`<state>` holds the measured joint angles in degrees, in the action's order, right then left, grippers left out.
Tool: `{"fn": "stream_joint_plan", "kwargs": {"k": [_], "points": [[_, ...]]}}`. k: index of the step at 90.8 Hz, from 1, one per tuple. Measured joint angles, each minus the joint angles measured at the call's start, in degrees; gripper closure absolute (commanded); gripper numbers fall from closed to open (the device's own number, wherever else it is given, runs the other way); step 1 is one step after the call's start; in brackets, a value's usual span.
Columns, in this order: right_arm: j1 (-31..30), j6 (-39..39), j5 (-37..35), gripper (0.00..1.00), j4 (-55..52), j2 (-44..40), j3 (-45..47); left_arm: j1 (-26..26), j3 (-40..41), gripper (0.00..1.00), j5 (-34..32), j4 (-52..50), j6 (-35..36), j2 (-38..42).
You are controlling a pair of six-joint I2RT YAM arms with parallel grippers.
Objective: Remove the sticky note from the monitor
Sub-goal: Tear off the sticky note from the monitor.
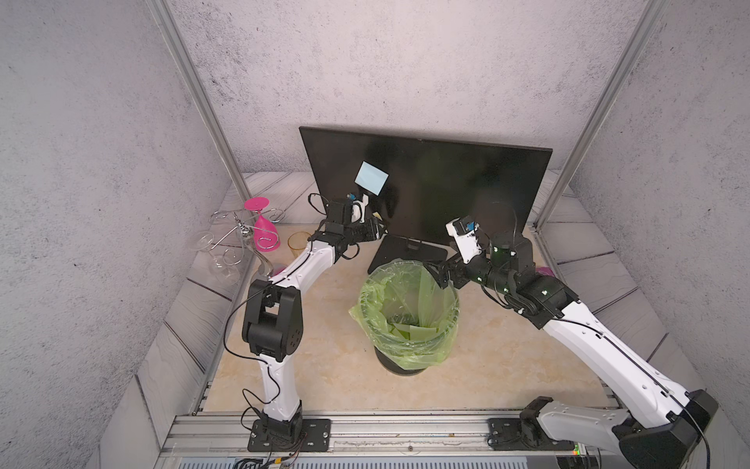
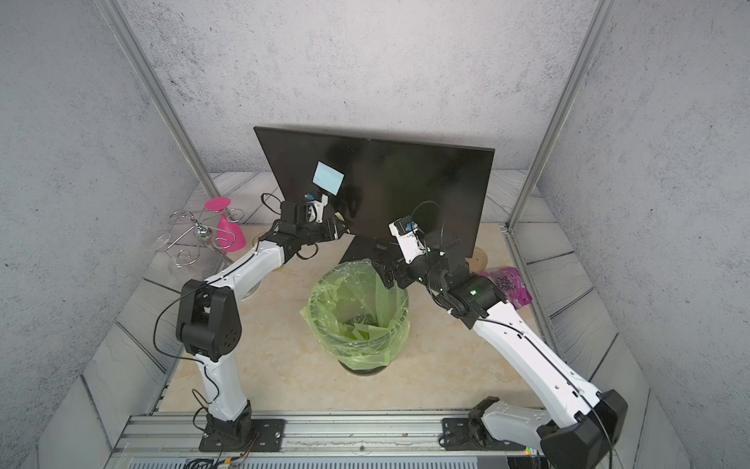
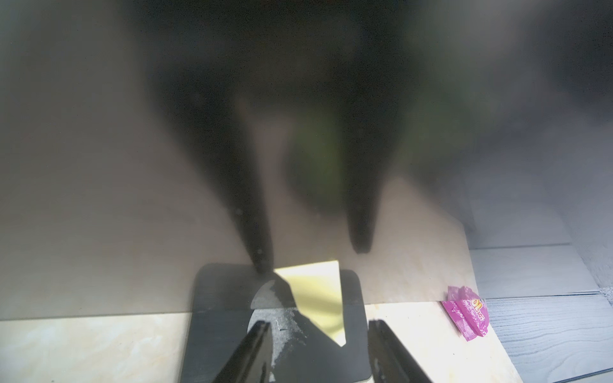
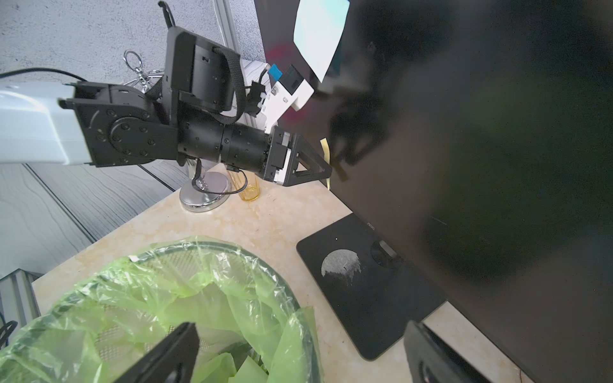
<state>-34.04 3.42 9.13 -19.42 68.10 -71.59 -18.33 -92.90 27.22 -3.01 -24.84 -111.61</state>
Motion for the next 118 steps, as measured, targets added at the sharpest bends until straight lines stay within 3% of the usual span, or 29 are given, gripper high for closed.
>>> {"fn": "stream_joint_plan", "kwargs": {"k": [23, 41, 75, 118], "points": [[0.11, 0.00, 0.44, 0.01, 0.00, 0.57, 0.00, 0.31, -0.83, 0.54, 0.50, 1.55, -0.42, -1.60], [0.11, 0.00, 0.81, 0.01, 0.00, 0.57, 0.00, 0.31, -0.83, 0.75, 0.39, 1.44, -0.72, -1.60], [0.11, 0.02, 1.05, 0.01, 0.00, 0.57, 0.00, 0.20, -0.85, 1.00, -0.11, 1.16, -0.66, -1.60], [0.11, 0.02, 1.05, 0.01, 0.00, 0.57, 0.00, -0.39, 2.05, 1.00, -3.02, -0.35, 0.70, 4.07]]}}
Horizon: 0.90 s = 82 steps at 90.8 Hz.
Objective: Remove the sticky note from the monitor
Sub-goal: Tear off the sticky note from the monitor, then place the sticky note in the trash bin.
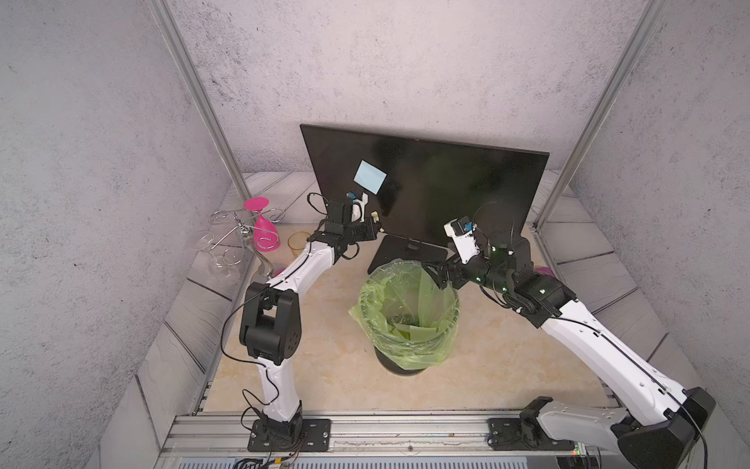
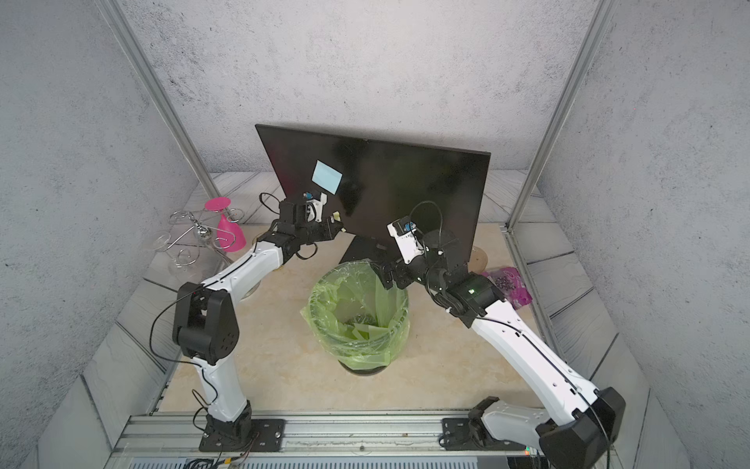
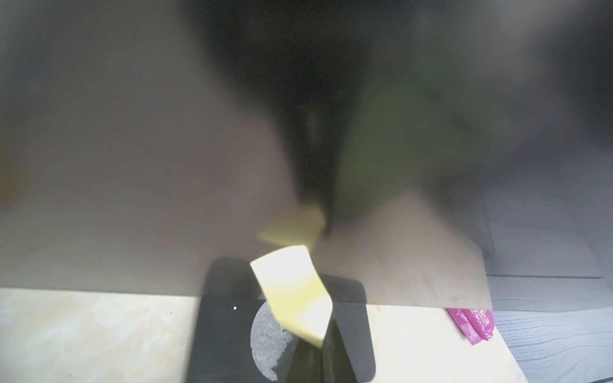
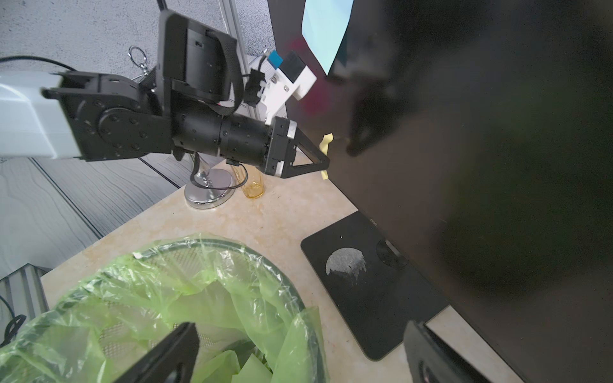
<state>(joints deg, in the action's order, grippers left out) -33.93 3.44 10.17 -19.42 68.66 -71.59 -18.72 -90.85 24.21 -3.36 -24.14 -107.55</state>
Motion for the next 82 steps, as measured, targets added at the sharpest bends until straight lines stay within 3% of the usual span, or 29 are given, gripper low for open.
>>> {"fn": "stream_joint_plan", "kwargs": {"k": [29, 50, 63, 82], "points": [[0.00, -0.07, -0.17, 0.01, -0.04, -0.55, 0.00, 0.24, 3.78, 1.00, -1.86, -5.22, 1.97, 11.47], [0.11, -1.18, -2.27, 0.01, -0.79, -1.99, 0.00, -0.44, 11.67, 1.00, 0.94, -13.03, 3.48, 27.78], [0.35, -1.97, -3.39, 0.01, -1.79, -3.04, -0.02, -4.11, 17.53, 1.00, 4.35, -14.99, 3.69, 38.62], [0.68, -2.56, -4.52, 0.01, -3.19, -4.48, -0.11, -11.58, 23.69, 0.97, 6.40, -19.34, 4.22, 47.34]]}}
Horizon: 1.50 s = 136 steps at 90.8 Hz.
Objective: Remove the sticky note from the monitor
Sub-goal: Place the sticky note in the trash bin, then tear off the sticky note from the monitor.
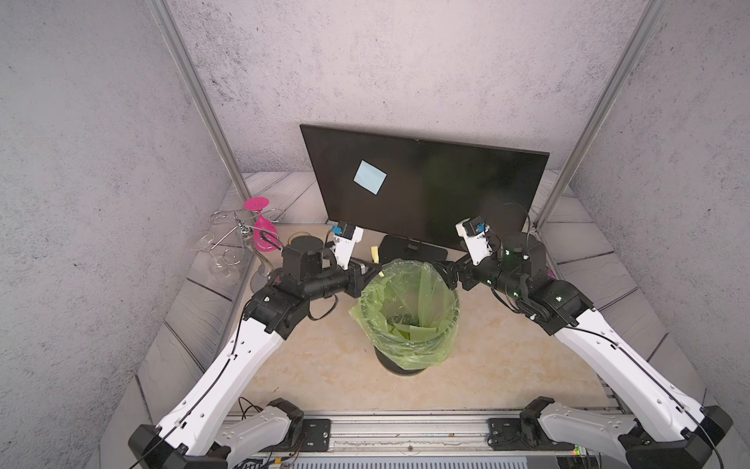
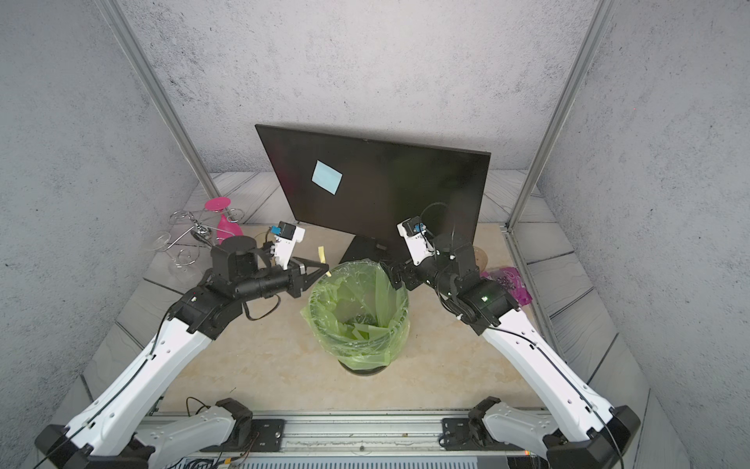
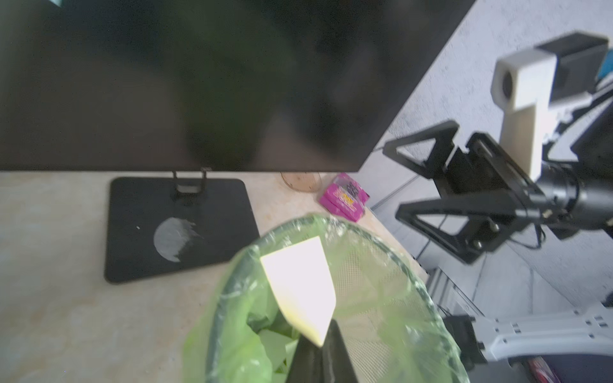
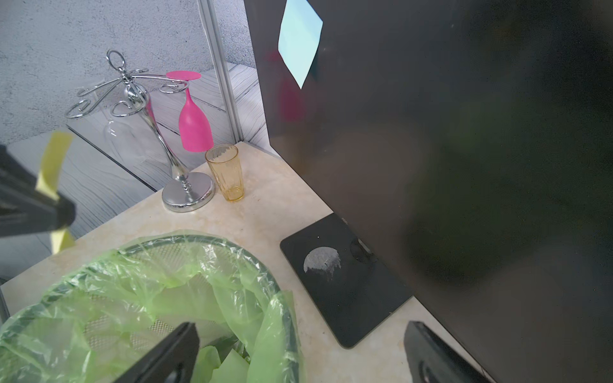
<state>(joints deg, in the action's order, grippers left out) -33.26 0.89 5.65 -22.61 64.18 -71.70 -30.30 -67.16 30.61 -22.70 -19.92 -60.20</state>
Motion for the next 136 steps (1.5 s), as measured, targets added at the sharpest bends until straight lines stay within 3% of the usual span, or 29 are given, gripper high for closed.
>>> {"fn": "stream_joint_plan", "kwargs": {"k": [18, 45, 58, 86, 111, 136], "points": [[0.07, -0.09, -0.31, 0.01, -0.76, -0.26, -0.55, -6.38, 2.08, 0.84, -1.09, -1.11, 0.37, -0.17], [0.09, -0.07, -0.52, 0.01, -1.25, -0.70, -0.98, -7.58, -2.38, 0.39, -3.65, -4.72, 3.02, -6.38], [0.09, -0.07, -0.87, 0.01, -1.22, -0.70, -0.98, -4.39, -11.23, 0.34, -2.99, -5.81, 4.52, -8.57], [0.50, -0.04, -1.27, 0.01, -1.18, -0.74, -0.98, 12.63, -20.85, 0.22, 4.74, 0.76, 0.96, -21.35], [1.38, 0.02, -0.57, 0.01, -0.74, -0.74, -0.92, 19.28, -28.89, 0.19, 8.94, 8.33, -4.59, -34.75], [2.10, 0.72, 1.01, 0.01, 0.07, -0.74, -0.70, 23.39, -31.41, 0.18, 12.76, 17.33, -12.96, -41.46]]}}
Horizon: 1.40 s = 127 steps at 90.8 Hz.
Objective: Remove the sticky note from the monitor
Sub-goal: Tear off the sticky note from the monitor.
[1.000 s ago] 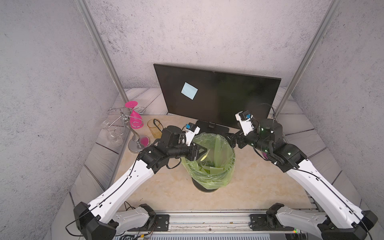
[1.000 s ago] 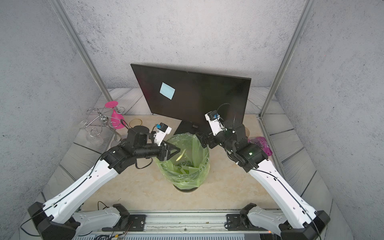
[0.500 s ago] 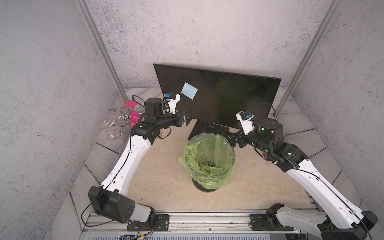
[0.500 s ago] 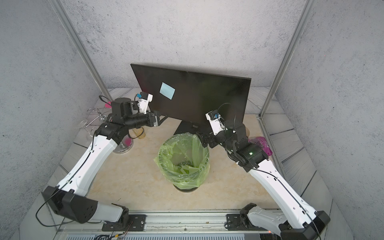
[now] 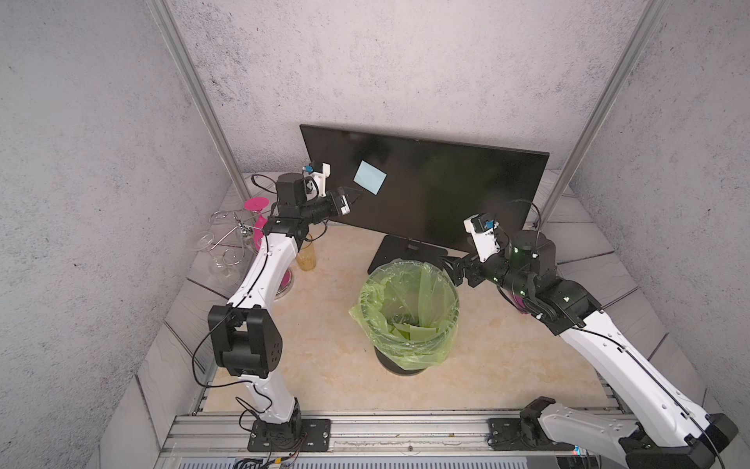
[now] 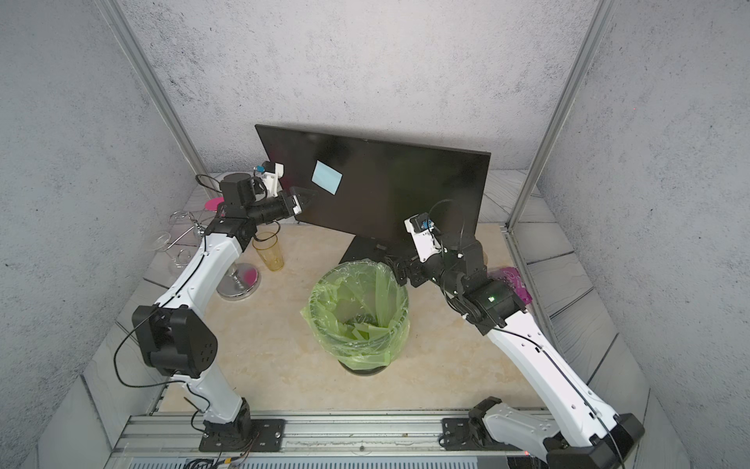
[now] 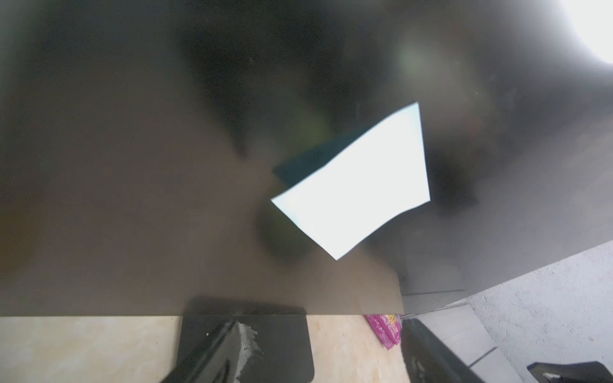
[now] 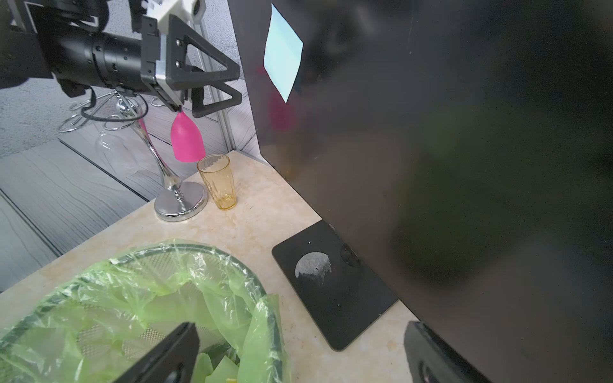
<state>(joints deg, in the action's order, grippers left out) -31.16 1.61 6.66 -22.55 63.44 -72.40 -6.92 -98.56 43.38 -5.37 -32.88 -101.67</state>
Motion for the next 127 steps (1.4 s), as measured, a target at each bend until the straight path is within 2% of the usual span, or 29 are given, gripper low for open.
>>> {"fn": "stream_joint_plan", "kwargs": {"k": [30, 49, 88, 127], "points": [[0.17, 0.76, 1.36, 0.01, 0.57, 0.09, 0.48, 0.07, -0.68, 0.17, 0.13, 11.61, -9.07, -4.55], [0.28, 0.96, 1.73, 0.01, 0.81, 0.09, 0.50, 0.07, -1.27, 0.18, 0.02, 14.95, -12.24, -6.86], [0.37, 1.09, 2.27, 0.01, 1.81, 0.94, 0.50, -0.11, -3.89, 0.24, 2.75, 19.52, -13.66, -7.37], [0.55, 1.20, 2.54, 0.01, 1.84, 0.96, 0.50, -0.68, -6.03, 0.38, 5.79, 19.78, -13.53, -8.76]]}}
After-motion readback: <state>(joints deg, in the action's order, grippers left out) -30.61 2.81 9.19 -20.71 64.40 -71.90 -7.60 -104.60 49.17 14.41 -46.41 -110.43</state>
